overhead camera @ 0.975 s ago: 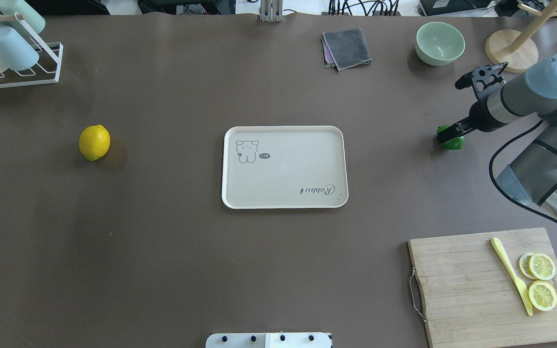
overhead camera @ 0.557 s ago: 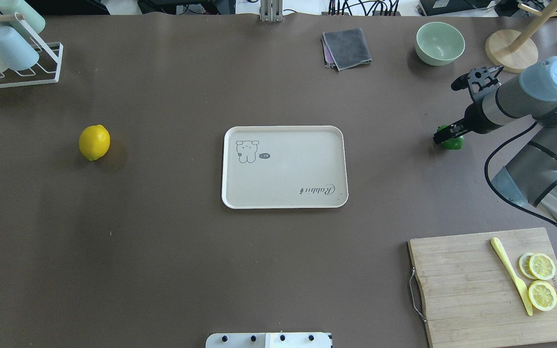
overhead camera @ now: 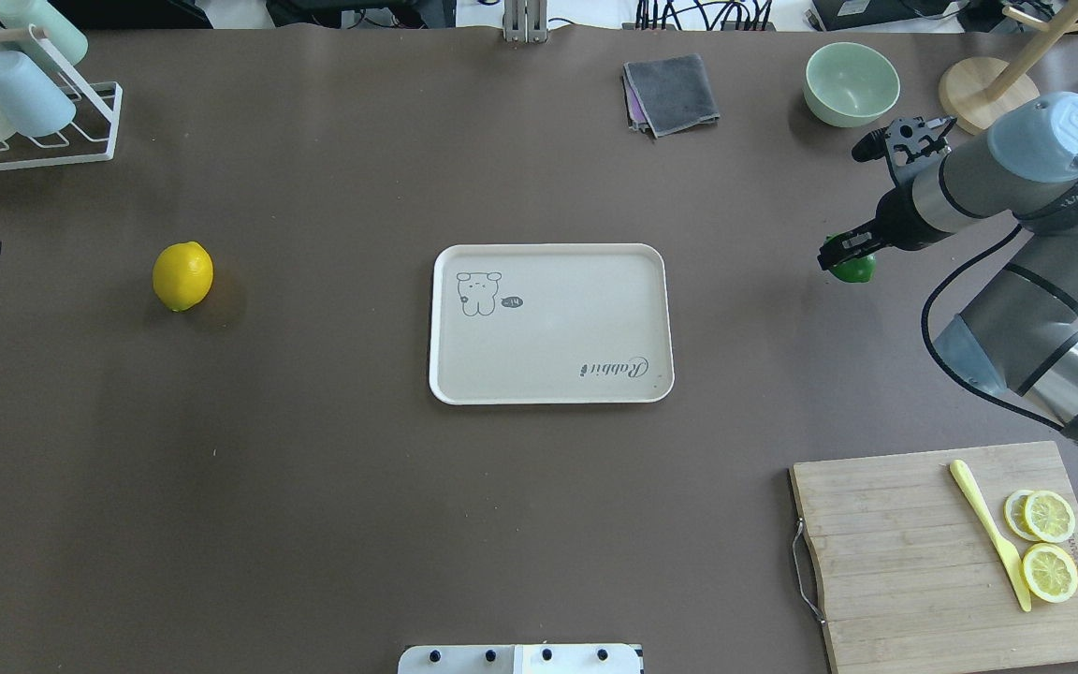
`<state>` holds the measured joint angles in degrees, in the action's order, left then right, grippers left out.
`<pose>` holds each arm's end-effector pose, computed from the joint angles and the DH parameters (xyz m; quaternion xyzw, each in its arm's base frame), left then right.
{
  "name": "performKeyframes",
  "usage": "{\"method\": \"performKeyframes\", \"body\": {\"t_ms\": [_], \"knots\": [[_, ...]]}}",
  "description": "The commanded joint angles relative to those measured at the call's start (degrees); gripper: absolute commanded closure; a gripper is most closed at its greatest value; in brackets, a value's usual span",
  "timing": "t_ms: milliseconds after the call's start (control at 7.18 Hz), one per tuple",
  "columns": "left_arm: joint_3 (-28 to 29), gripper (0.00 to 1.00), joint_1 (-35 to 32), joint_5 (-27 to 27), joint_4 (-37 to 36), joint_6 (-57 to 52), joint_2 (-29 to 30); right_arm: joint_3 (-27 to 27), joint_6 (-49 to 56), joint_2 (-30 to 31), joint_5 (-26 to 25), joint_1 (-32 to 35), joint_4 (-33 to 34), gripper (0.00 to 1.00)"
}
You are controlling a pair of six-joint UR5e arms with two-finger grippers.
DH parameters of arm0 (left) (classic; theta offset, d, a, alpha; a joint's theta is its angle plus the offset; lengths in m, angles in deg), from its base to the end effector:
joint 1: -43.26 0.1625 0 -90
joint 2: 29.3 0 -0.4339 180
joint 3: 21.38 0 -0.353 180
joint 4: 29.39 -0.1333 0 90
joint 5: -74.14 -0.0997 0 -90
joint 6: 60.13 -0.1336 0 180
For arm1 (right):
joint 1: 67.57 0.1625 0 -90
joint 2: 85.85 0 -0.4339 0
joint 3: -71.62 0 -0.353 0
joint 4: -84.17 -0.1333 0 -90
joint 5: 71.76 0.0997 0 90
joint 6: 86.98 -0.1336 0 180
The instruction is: Place all lemons on tray
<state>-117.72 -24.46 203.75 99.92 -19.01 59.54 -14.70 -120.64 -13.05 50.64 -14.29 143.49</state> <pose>0.1397 -0.4680 0.5680 0.1382 0.4540 -0.0160 0.8801 -0.3222 -0.5352 0.5058 0.1463 -0.4195 -0.1287 0.8866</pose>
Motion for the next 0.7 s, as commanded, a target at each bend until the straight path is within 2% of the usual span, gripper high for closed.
{"method": "performKeyframes", "body": {"t_ms": [0,279,418,557], "knots": [[-0.1,0.02,5.9,-5.1,1.2,0.7,3.5,-8.3,-4.3,-2.9,2.1,0.9,11.6,1.0],[0.5,0.02,12.8,-11.8,1.0,1.5,7.5,-12.0,-6.6,-3.2,3.8,2.2,13.8,1.0],[0.6,0.02,15.9,-17.5,1.0,1.2,7.7,-12.3,-6.7,-3.3,4.3,2.6,13.9,1.0],[0.8,0.02,18.8,-20.7,1.0,0.7,8.6,-12.3,-6.8,-3.6,4.5,2.8,13.9,1.0]]}}
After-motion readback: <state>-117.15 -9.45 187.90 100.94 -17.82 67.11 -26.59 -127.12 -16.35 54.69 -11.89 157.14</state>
